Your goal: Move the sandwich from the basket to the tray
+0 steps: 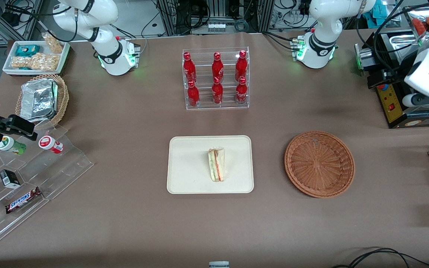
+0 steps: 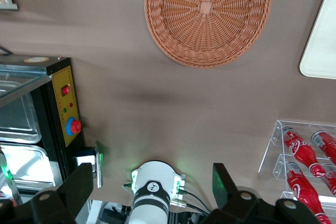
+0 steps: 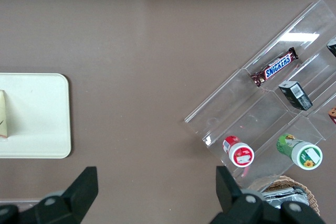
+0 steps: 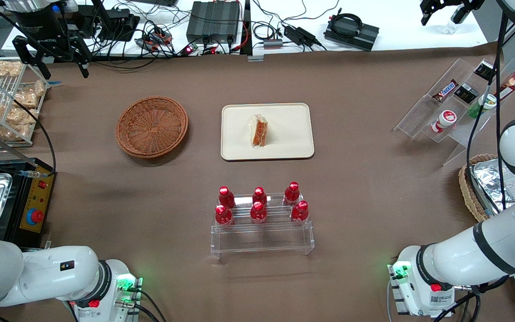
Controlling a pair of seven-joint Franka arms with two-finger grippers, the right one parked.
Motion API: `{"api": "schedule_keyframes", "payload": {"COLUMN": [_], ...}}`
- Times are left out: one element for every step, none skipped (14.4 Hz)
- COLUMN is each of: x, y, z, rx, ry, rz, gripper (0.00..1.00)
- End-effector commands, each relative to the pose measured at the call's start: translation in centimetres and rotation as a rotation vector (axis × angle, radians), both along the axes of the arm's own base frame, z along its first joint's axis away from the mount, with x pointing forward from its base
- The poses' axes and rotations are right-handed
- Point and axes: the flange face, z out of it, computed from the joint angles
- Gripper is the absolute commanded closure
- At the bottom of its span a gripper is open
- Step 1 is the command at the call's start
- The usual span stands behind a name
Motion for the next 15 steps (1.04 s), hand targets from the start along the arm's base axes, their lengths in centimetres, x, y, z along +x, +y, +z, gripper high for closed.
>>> {"api": "schedule_keyframes", "payload": {"x": [-0.7,-0.7,-0.7,-0.8,-0.8,-0.7,-0.6,-0.6,-0.6,-0.5,-0.5,-0.5,-0.3,-0.1,0.1], "y": [-1.2,-1.2,-1.2,-1.2,-1.2,-1.2,-1.0,-0.9,-0.9,-0.9,-0.9,-1.0,-1.0,-1.2,-1.3], "z": [0.8,0.9,0.9,1.1,1.3,1.6,2.0,2.0,2.4,3.0,3.1,3.1,2.8,2.7,2.4], "rx": [0.01,0.007,0.006,0.005,0.003,0.002,0.002,0.002,0.002,0.004,0.004,0.005,0.005,0.004,0.001], "ry": [-0.026,-0.028,-0.031,-0.033,-0.036,-0.041,-0.049,-0.047,-0.058,-0.07,-0.074,-0.072,-0.068,-0.074,-0.068], "rz": [-0.046,-0.046,-0.048,-0.048,-0.046,-0.046,-0.043,-0.041,-0.043,-0.042,-0.044,-0.047,-0.045,-0.05,-0.052], "gripper": [0.0,0.0,0.0,0.0,0.0,0.0,0.0,0.0,0.0,0.0,0.0,0.0,0.0,0.0,0.0]}}
